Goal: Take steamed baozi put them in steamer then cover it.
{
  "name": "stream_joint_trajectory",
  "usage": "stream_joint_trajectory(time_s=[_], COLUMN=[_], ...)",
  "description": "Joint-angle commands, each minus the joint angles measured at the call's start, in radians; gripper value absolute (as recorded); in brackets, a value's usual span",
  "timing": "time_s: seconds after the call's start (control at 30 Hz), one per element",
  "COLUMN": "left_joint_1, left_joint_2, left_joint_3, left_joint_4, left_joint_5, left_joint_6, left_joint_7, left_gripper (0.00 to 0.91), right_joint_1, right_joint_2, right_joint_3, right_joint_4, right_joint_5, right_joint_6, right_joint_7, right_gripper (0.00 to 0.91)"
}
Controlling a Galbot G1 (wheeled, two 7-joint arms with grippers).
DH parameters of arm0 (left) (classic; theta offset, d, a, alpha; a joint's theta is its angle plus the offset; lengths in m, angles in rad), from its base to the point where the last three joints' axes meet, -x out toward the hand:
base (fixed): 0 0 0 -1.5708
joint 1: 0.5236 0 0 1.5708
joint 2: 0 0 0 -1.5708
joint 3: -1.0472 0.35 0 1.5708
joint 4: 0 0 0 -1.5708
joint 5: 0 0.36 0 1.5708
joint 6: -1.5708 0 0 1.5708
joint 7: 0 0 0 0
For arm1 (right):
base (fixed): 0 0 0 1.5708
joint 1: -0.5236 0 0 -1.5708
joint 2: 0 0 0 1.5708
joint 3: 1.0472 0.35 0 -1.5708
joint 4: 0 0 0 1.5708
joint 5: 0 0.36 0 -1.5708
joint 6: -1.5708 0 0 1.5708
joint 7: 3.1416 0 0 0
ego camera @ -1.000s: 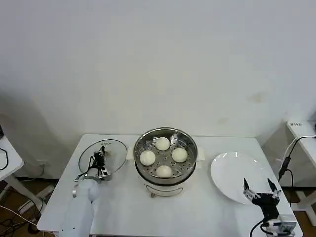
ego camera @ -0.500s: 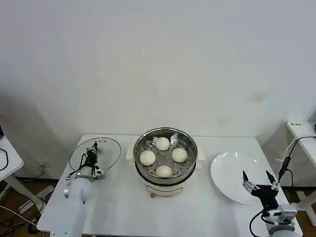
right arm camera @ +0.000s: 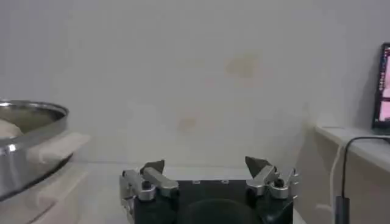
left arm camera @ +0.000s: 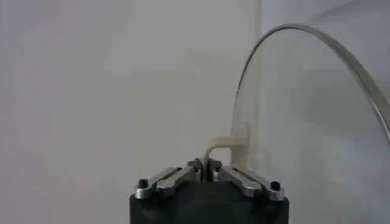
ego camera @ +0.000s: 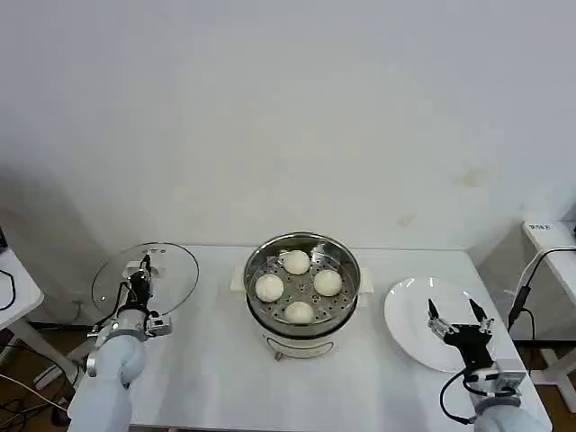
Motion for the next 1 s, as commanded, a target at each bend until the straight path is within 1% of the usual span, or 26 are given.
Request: stream_joint_trajectory(time_s=[0.03,0.07,0.1,0.13,0.23,0.3,0.33,0.4,0.47,0.7,0.9,1.0], left_joint_1=[0.151,0.15,0.15,0.146,0.108,0.074,0.045,0.008,-0.032,-0.111,-0.146,-0.151], left_joint_2=[0.095,0.101,0.106,0.11,0.1,0.079,0.054,0.021,-0.026,-0.151,-0.193,-0.184], left_joint_3=[0.115,0.154,0.175,0.224,0.322,0.371,0.404,0.438,0.482,0.615,0.714,0.777], left_joint_4=[-0.436,-0.469,-0.491,-0.527,-0.582,-0.594,-0.588,-0.568,-0.531,-0.466,-0.425,-0.424], left_joint_5=[-0.097,-0.079,-0.056,-0.02,0.046,0.081,0.102,0.139,0.175,0.217,0.218,0.198], left_joint_6=[0.213,0.298,0.341,0.393,0.48,0.508,0.52,0.535,0.539,0.542,0.542,0.543], left_joint_7=[0.012,0.008,0.018,0.048,0.131,0.179,0.202,0.231,0.243,0.27,0.275,0.305], left_gripper=[0.0,0.0,0.0,0.0,0.0,0.0,0.0,0.0,0.0,0.0,0.0,0.0], right_joint_1=[0.004,-0.001,-0.003,-0.008,-0.021,-0.032,-0.041,-0.05,-0.053,-0.062,-0.053,-0.044], right_joint_2=[0.006,0.007,0.007,0.012,0.027,0.047,0.062,0.076,0.089,0.102,0.11,0.107], right_joint_3=[-0.029,-0.029,-0.028,-0.025,-0.016,-0.007,-0.003,-0.003,-0.001,0.026,0.036,0.041], right_joint_4=[0.002,0.005,0.008,0.015,0.034,0.051,0.064,0.074,0.08,0.085,0.08,0.076], right_joint_5=[-0.028,-0.029,-0.031,-0.036,-0.059,-0.077,-0.078,-0.085,-0.118,-0.123,-0.123,-0.123], right_joint_6=[0.001,0.0,0.0,-0.003,-0.006,-0.008,-0.011,-0.012,-0.01,-0.007,-0.012,-0.019], right_joint_7=[0.0,-0.001,-0.001,-0.001,-0.002,-0.004,-0.007,-0.008,-0.01,-0.013,-0.017,-0.021], right_gripper=[0.907,0.907,0.907,0.907,0.907,0.907,0.907,0.907,0.907,0.907,0.907,0.907])
